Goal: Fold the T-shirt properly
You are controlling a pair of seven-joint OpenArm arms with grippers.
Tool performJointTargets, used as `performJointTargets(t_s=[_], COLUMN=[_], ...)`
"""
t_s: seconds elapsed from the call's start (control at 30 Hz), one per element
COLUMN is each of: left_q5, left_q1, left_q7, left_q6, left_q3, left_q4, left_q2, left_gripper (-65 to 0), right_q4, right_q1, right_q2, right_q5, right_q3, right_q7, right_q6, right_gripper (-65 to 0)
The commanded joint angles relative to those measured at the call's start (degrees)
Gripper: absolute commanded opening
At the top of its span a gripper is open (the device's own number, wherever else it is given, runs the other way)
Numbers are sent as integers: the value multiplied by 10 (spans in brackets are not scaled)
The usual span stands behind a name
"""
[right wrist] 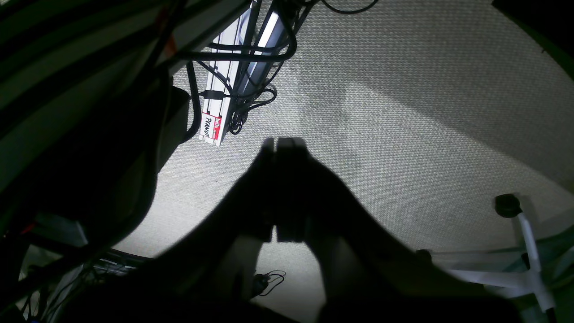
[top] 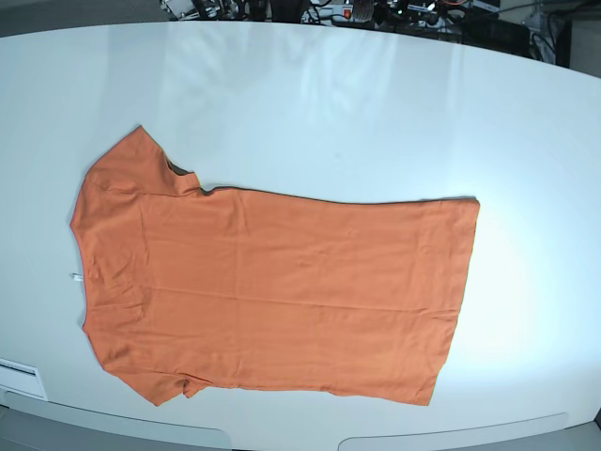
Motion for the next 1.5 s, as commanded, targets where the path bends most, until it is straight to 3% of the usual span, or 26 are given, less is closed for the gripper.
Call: performJointTargets(t_s=[0.0,0.37,0.5,0.63,0.77,0.97,1.17,1.4,1.47], left_q5=[-3,-2,31,33,-25,-33,-40,-36,-28], left_q1=[2,2,10,47,102,206,323,437,467], left_q7=[-2,10,87,177,207,208,209,213,221], left_q6=[-4,-4,-12,-50,-68,-68,-68,-51,-51], left_q3=[1,1,1,2,30,77,82,77,61], left_q4=[4,7,36,113,208,361,536,744,802], left_q2=[-2,-3,-6,-17,-60,-154,-245,-369,-394], left_gripper=[-650,-650,-650,-650,-650,-650,-650,-650,-650], right_q4=[11,11,12,25,81,229,424,692,774], right_q1=[8,8,1,-34,-91,-202,-339,-513,-560], right_q2=[2,2,3,5,18,48,85,166,187], right_q5=[0,-1,-16,-37,-34,-11,6,-2,-31], right_q3=[2,2,2,2,2,2,2,2,2], right_q7=[0,-8,-53,-74,-84,-136,-185,-191,-191], right_q6=[2,3,30,59,74,75,73,14,-9], right_gripper=[-650,-650,-650,-650,-650,-650,-650,-650,-650])
